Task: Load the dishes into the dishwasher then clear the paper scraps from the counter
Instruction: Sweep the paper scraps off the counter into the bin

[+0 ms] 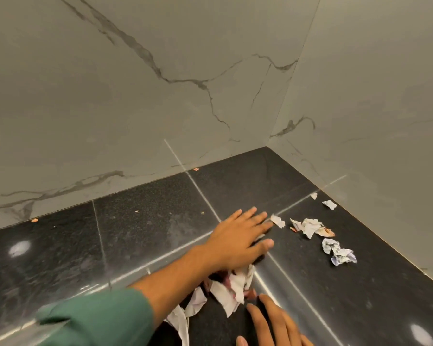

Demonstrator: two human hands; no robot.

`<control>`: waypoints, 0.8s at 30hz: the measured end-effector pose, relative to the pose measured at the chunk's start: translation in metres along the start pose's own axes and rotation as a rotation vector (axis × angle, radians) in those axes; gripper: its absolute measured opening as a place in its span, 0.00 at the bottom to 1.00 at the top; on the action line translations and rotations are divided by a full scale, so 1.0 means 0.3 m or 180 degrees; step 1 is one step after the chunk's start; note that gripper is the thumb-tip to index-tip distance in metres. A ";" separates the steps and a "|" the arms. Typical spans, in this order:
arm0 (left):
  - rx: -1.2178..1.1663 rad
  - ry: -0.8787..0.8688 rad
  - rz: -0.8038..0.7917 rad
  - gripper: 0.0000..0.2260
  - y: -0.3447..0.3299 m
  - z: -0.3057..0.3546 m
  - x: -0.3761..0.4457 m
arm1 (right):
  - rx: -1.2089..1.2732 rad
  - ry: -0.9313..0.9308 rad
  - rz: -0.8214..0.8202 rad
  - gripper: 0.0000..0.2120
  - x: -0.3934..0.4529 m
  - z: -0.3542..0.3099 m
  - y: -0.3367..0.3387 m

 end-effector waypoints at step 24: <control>0.0041 -0.0075 -0.0078 0.52 -0.141 0.312 0.350 | 0.0418 -0.0328 -0.0377 0.24 -0.044 -0.008 -0.027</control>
Point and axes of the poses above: each hand's wrist, its own x-axis towards the middle knuckle, its own y-axis out of the back of the hand, z = x × y, the point moved 7 cm from there along x, towards the middle knuckle, and after that the axes turned 9 degrees about y, right-handed, at the moved point
